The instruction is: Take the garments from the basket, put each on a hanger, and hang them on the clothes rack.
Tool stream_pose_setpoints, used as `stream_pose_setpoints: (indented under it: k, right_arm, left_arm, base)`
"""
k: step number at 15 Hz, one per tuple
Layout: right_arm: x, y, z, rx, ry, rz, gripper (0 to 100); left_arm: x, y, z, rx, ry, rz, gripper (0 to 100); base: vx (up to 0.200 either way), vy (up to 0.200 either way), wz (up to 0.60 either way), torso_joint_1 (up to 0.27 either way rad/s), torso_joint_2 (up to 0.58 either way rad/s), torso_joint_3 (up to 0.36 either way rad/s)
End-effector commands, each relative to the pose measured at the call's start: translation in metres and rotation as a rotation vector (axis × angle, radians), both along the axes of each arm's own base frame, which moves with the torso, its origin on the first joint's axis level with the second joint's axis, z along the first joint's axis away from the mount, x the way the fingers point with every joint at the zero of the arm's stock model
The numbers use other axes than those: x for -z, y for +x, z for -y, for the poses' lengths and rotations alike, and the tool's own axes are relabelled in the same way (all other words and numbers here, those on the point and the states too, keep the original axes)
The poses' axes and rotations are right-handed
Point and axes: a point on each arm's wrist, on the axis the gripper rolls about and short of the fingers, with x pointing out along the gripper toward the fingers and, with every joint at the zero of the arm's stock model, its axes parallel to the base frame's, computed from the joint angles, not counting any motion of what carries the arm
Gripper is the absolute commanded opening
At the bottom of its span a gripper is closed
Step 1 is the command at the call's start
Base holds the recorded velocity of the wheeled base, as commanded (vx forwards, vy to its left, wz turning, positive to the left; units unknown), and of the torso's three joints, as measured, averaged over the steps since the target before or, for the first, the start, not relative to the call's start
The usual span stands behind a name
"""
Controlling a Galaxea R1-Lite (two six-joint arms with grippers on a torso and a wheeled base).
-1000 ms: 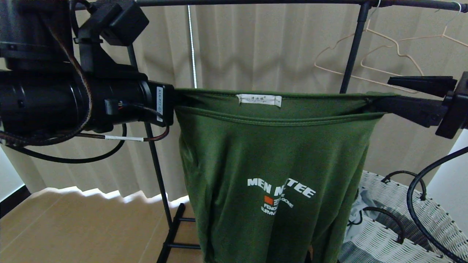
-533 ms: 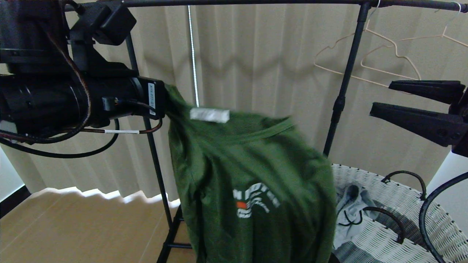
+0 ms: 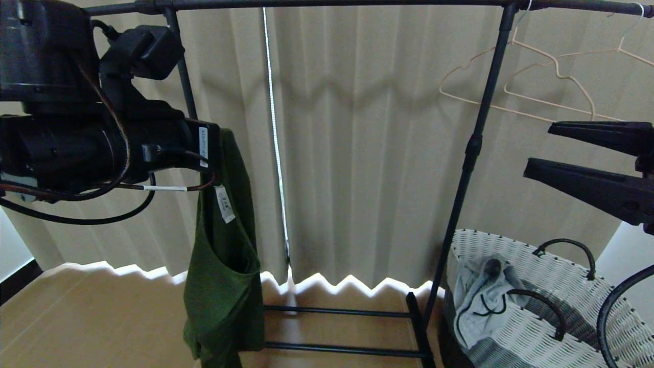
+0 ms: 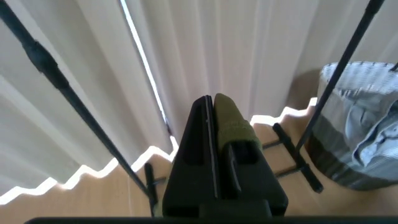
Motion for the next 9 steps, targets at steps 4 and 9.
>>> stream_pose_setpoints:
  k: [4,9]
  right_arm:
    - [0.033,-0.006,0.04,0.402,-0.102,-0.05,100]
    - [0.037,-0.005,0.049,0.598,-0.143,-0.046,100]
  left_arm:
    - [0.013,-0.048,-0.053,-0.125,0.002,-0.006,0]
    - [0.019,-0.075,-0.075,-0.141,0.002,0.007,0]
  base:
    - [0.0,0.0,0.0,0.0,0.0,0.0]
    - [0.0,0.0,0.0,0.0,0.0,0.0]
